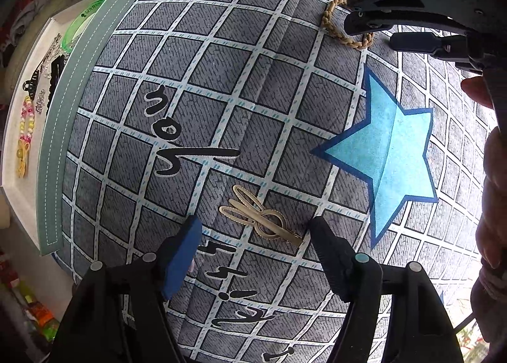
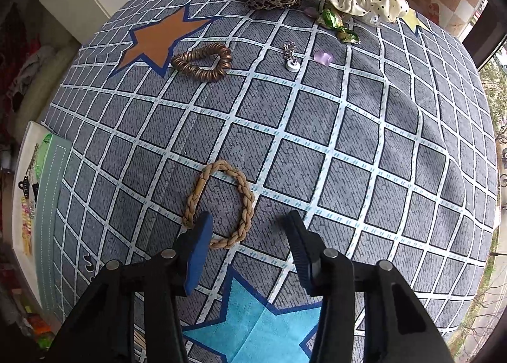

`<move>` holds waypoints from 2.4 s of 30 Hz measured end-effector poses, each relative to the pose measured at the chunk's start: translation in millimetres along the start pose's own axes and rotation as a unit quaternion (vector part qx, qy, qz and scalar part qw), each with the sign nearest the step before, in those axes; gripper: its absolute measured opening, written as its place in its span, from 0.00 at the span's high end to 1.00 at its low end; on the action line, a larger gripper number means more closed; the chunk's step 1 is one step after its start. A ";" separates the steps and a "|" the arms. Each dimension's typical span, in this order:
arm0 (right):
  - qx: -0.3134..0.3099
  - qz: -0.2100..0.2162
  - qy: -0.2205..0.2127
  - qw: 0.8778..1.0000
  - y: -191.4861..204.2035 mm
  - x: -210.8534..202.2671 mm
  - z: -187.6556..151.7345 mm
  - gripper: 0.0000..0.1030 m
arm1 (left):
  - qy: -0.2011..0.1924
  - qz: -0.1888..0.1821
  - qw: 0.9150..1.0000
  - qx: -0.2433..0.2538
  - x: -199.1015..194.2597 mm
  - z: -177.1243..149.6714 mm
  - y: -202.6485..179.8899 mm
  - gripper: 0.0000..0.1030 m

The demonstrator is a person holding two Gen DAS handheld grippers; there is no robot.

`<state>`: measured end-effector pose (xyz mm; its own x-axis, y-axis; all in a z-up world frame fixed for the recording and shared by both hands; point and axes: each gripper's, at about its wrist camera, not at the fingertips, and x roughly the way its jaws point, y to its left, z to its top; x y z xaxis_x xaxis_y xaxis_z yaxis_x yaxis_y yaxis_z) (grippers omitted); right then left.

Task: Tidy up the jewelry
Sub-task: 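Grasp the braided brown bracelet with right tool while left tool grasps tan bunny clip, then carry the braided bracelet to the tray with right tool while left tool releases bunny clip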

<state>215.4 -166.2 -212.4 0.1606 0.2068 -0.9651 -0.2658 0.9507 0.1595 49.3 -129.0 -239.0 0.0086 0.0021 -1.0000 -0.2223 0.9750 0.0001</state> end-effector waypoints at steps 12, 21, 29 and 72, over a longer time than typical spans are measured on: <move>-0.021 -0.014 -0.005 1.000 5.7 2.3 -1.9 0.93 | -0.017 -0.035 0.998 0.042 -10.3 10.0 -34.7 0.74; 0.041 0.059 -0.008 0.997 -35.8 -24.5 -34.7 0.93 | -0.033 -0.077 0.994 0.067 -27.3 12.6 -16.9 0.74; 0.085 0.096 0.007 0.992 -55.7 -50.0 -73.2 0.93 | -0.041 -0.064 0.993 0.090 -52.6 17.2 20.5 0.74; 0.167 0.079 0.002 0.983 69.3 -125.8 -110.5 0.93 | -0.097 -0.062 0.972 0.207 -137.1 48.9 197.8 0.74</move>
<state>71.7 -151.9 -102.9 0.1387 0.3576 -0.9235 0.0405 0.9297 0.3660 51.9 74.4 -101.4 0.2038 -0.1176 -0.9719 0.2021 0.9764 -0.0758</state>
